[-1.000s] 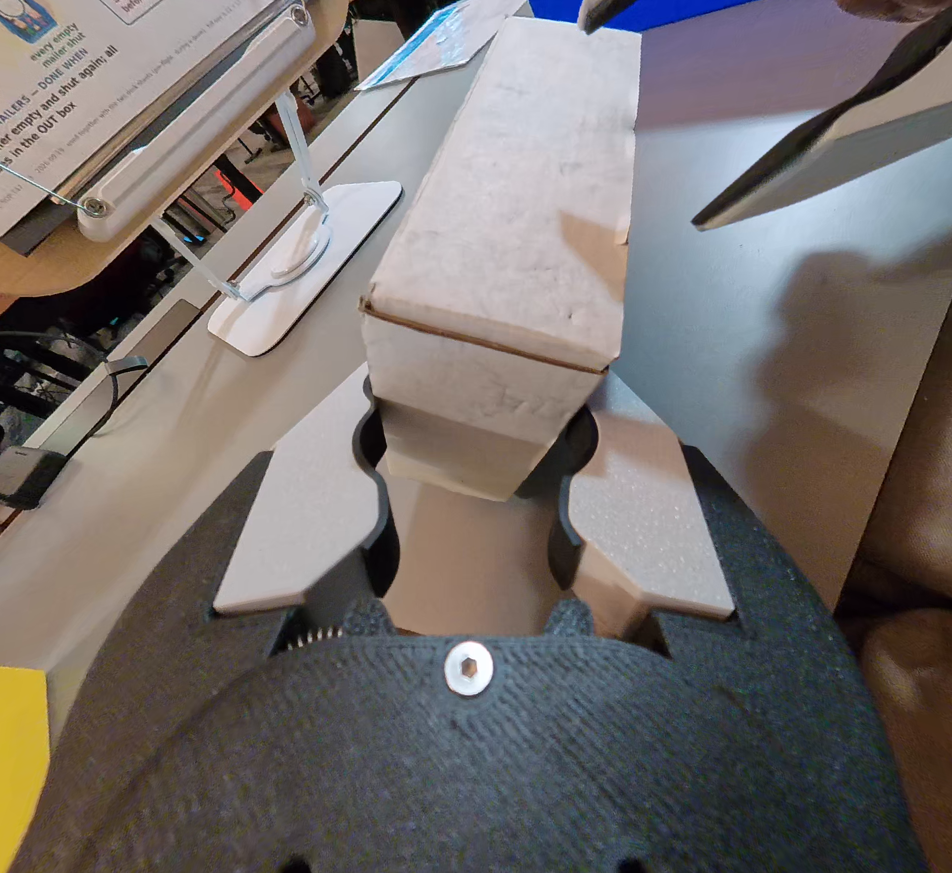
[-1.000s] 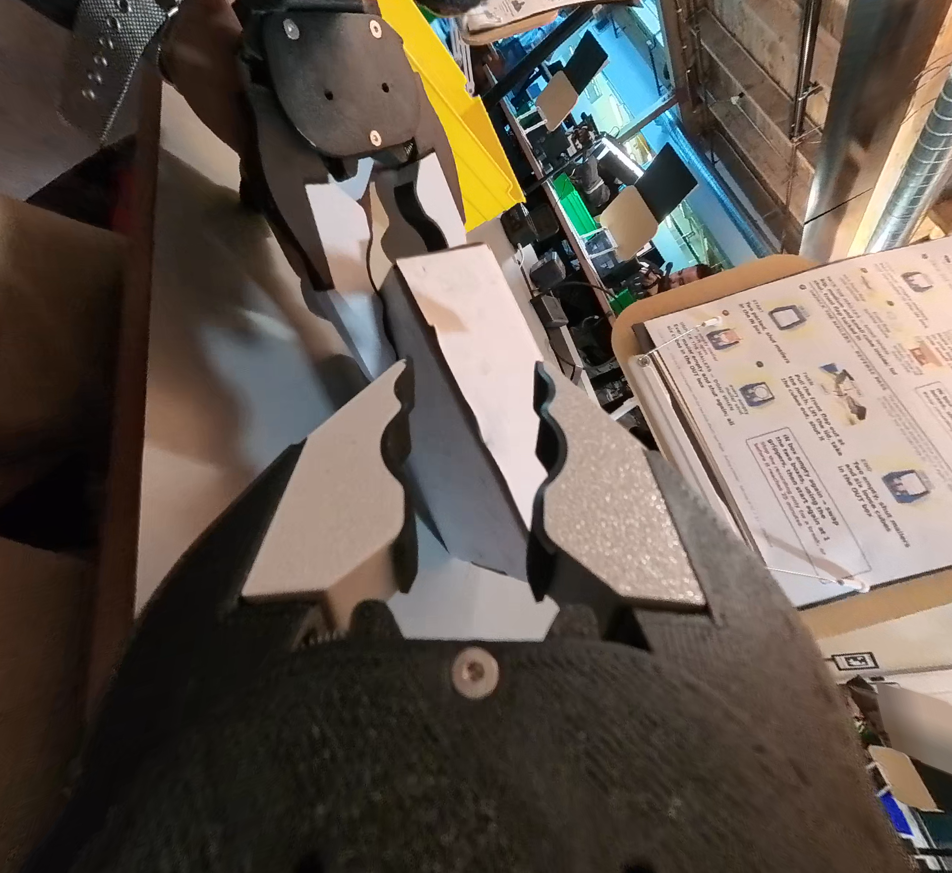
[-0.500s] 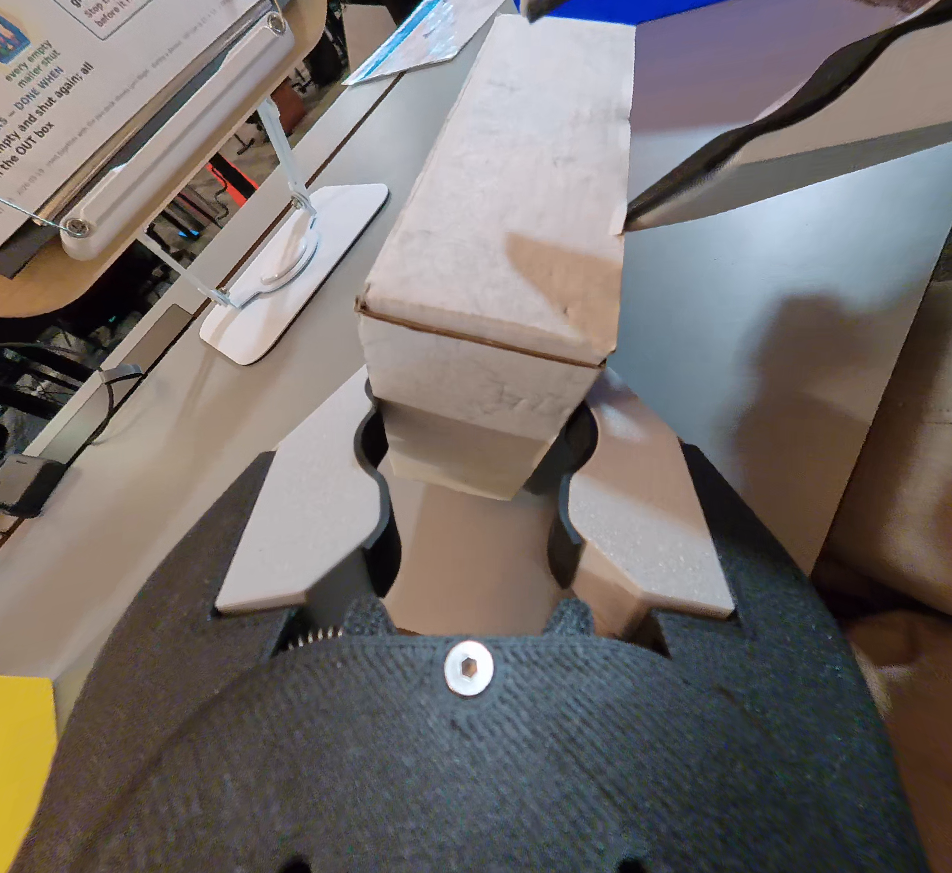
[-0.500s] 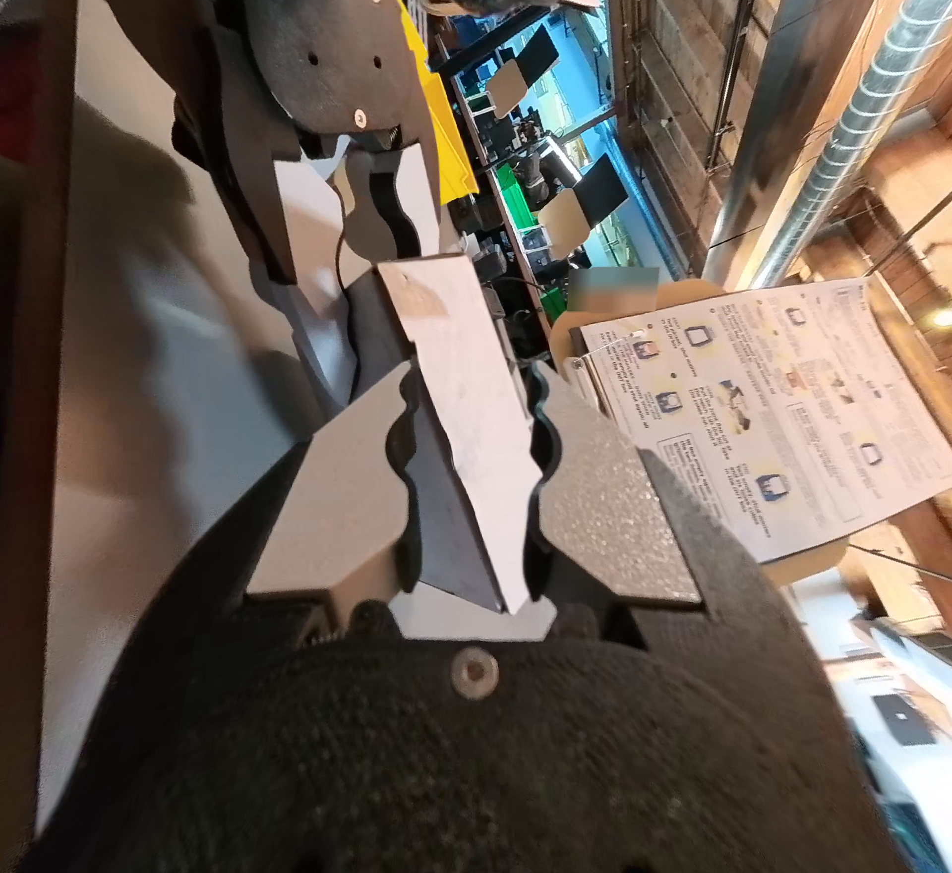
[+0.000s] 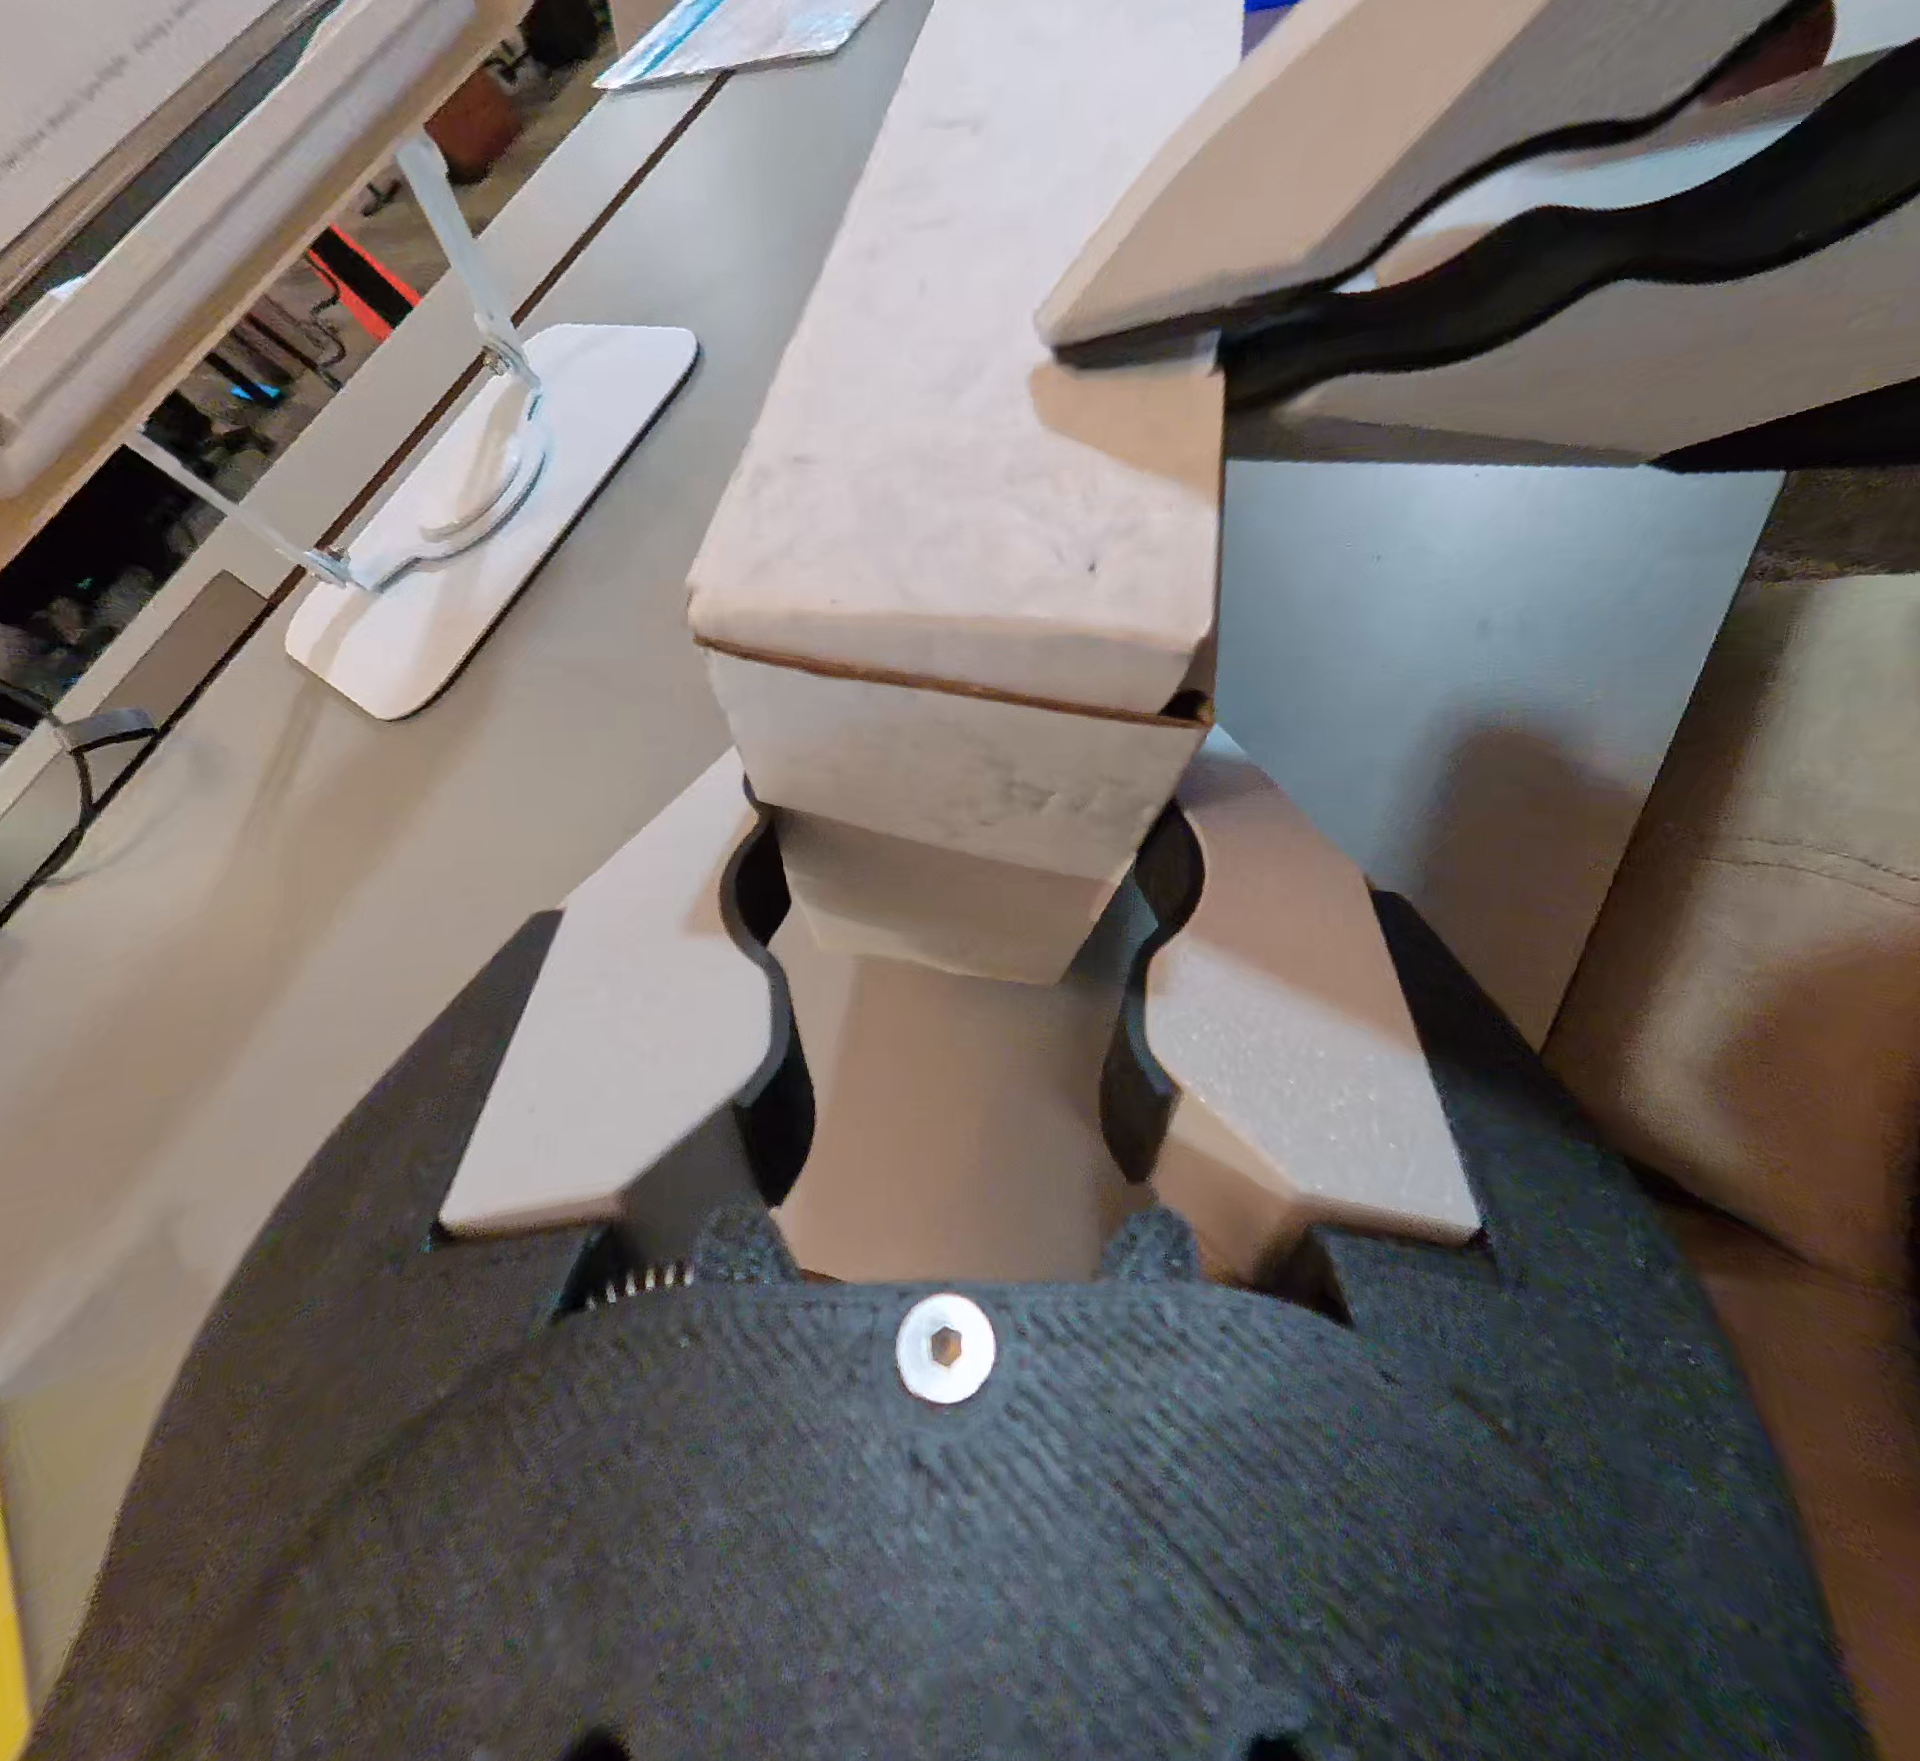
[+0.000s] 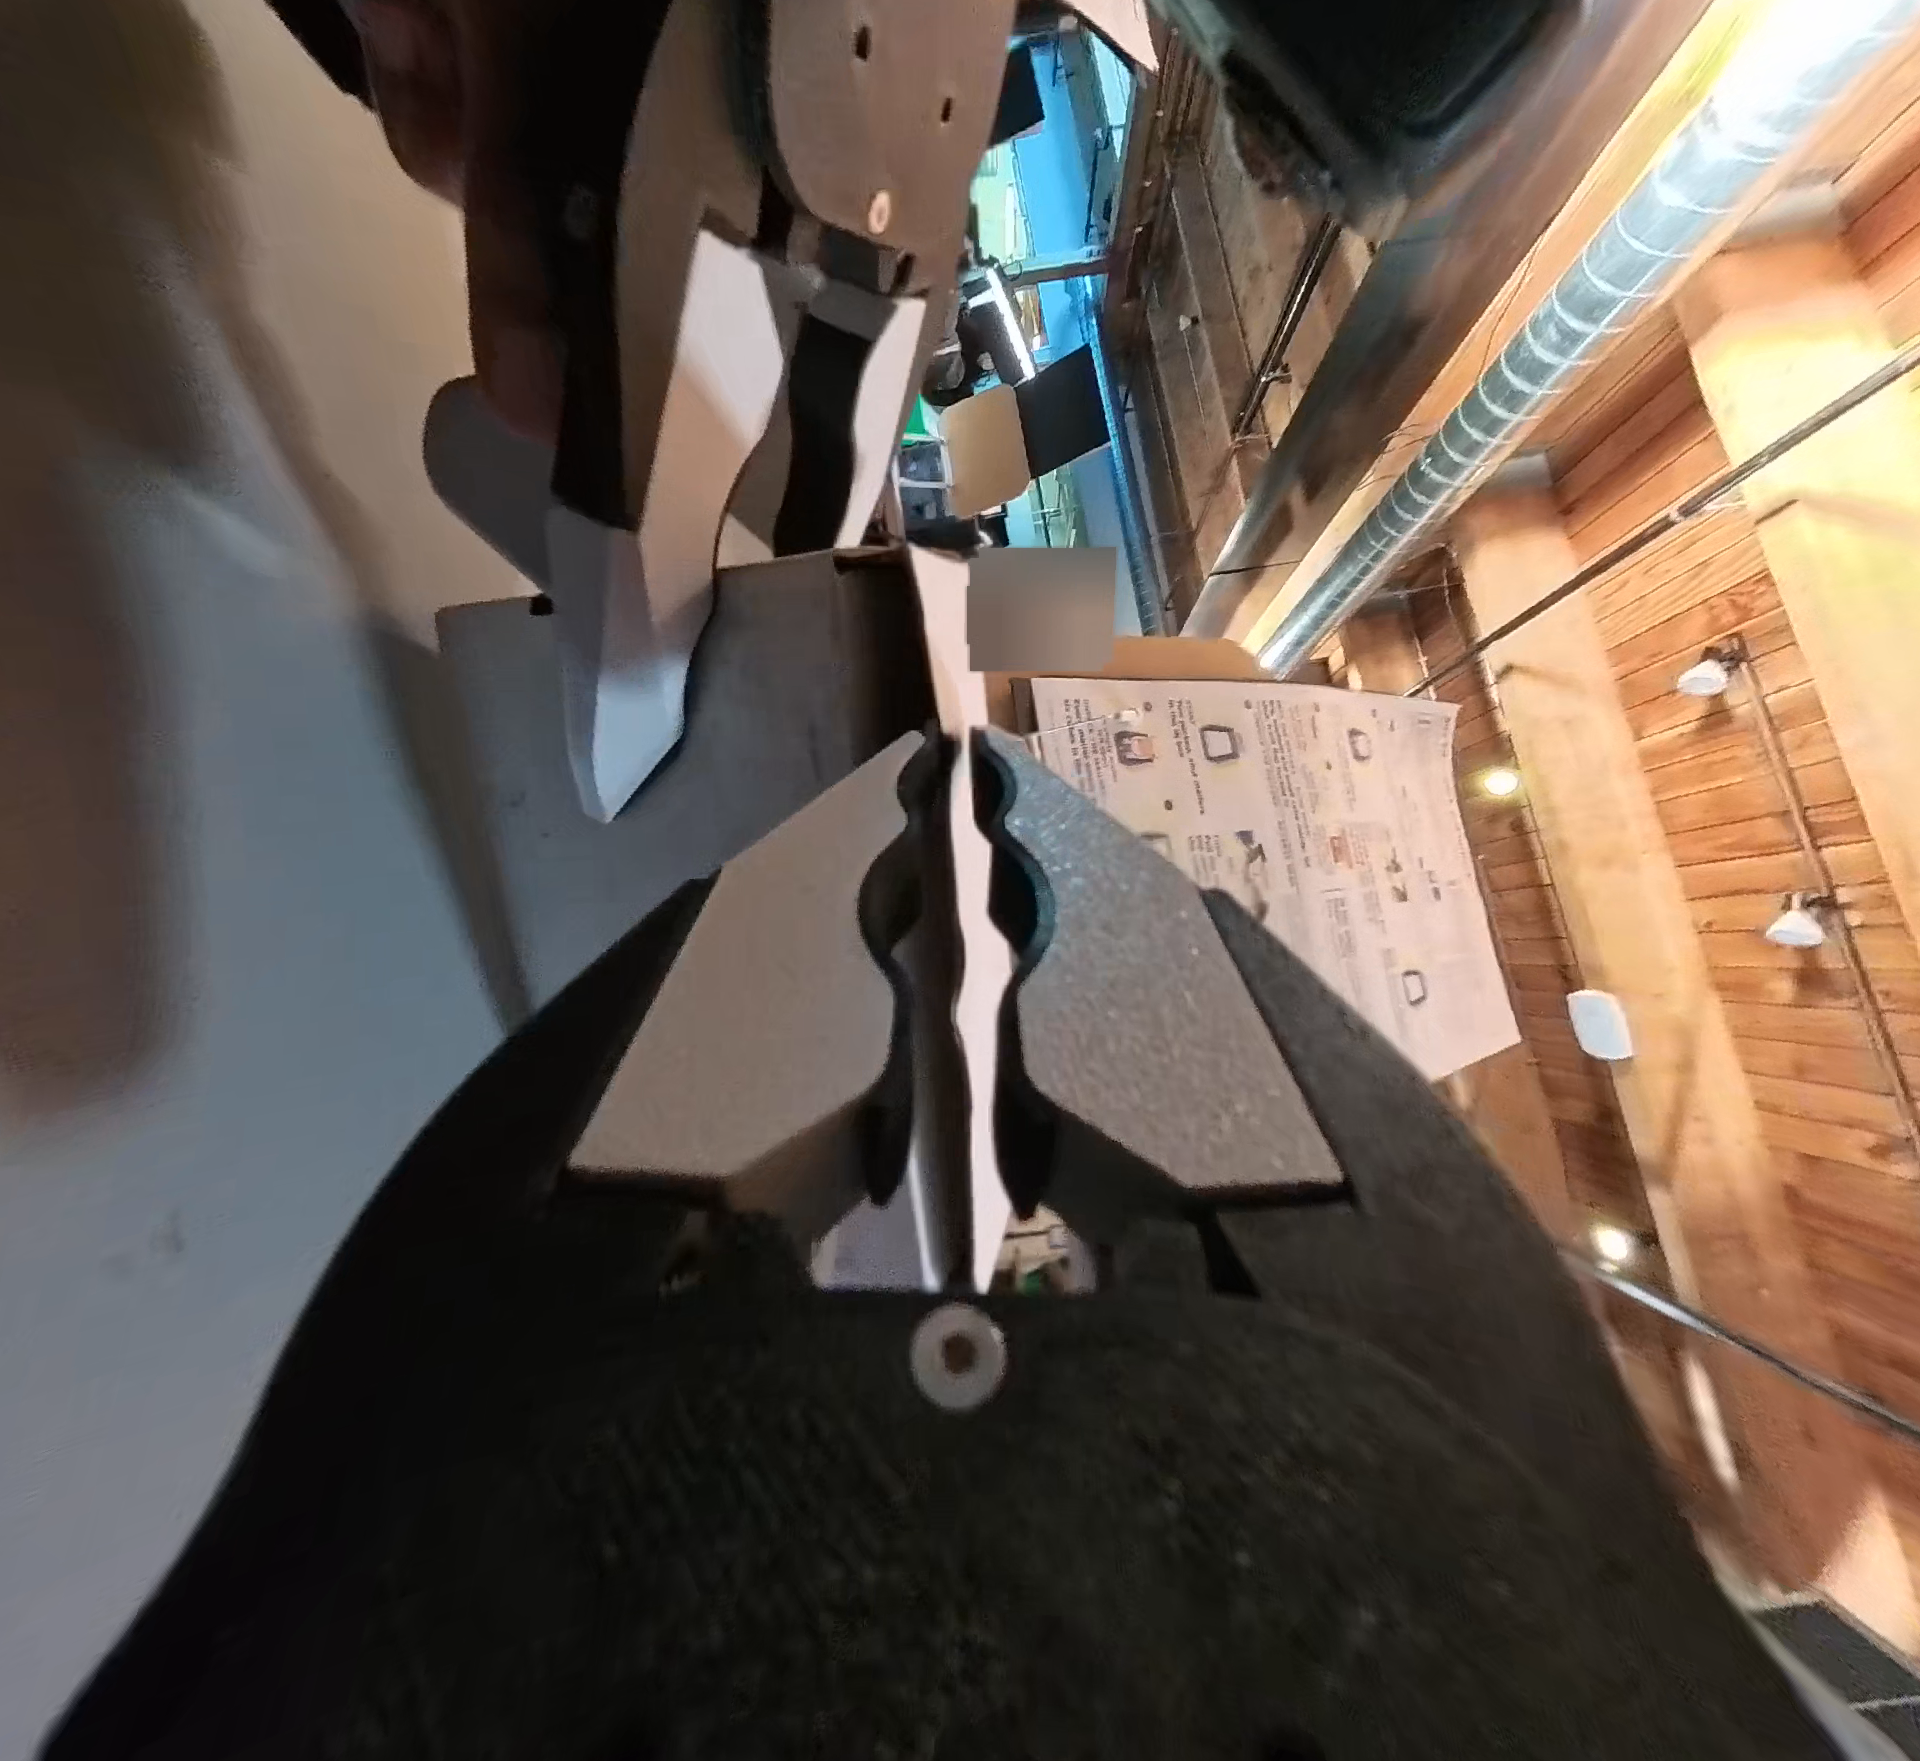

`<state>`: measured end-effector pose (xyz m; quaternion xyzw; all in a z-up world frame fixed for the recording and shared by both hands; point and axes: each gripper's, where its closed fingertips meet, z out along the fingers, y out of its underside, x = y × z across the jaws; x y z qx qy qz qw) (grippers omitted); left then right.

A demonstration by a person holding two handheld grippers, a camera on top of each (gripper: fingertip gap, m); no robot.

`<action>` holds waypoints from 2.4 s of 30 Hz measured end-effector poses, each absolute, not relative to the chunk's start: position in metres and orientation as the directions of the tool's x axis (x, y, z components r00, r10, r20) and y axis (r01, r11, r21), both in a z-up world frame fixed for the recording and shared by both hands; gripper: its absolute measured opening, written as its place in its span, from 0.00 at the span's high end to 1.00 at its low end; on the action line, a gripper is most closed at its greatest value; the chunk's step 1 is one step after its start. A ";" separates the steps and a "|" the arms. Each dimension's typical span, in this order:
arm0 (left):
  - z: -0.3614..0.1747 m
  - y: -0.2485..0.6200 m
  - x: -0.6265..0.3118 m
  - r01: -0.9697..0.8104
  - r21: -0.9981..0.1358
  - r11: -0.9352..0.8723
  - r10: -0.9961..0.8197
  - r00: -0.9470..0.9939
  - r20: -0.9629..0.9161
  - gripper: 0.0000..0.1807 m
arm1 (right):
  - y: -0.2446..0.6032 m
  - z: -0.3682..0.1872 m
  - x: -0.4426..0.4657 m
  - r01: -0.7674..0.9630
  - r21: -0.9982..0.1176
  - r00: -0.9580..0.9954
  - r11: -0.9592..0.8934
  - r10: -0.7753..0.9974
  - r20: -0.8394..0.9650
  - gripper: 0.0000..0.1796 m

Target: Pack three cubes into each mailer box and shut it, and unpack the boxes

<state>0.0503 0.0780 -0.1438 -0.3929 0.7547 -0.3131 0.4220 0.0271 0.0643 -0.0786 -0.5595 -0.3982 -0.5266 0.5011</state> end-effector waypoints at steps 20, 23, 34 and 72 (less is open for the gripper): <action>-0.117 0.059 0.055 -0.215 -0.859 0.465 -0.866 -0.314 -0.390 0.56 | 0.064 -0.066 0.023 0.914 -0.382 0.371 -0.140 -0.096 0.924 0.94; -0.120 0.052 0.055 -0.189 -0.818 0.544 -0.821 -0.323 -0.471 0.57 | 0.060 -0.040 0.031 0.844 -0.527 0.503 -0.101 -0.195 0.842 0.90; -0.118 0.072 0.058 -0.228 -0.864 0.450 -0.885 -0.249 -0.395 0.57 | 0.038 -0.030 0.024 0.798 -0.602 0.592 0.027 -0.217 0.776 1.00; -0.104 0.025 0.032 -0.037 -0.927 0.372 -0.789 -0.539 -0.295 0.64 | 0.031 -0.081 0.056 0.418 -0.895 0.897 -0.155 -0.086 0.434 1.00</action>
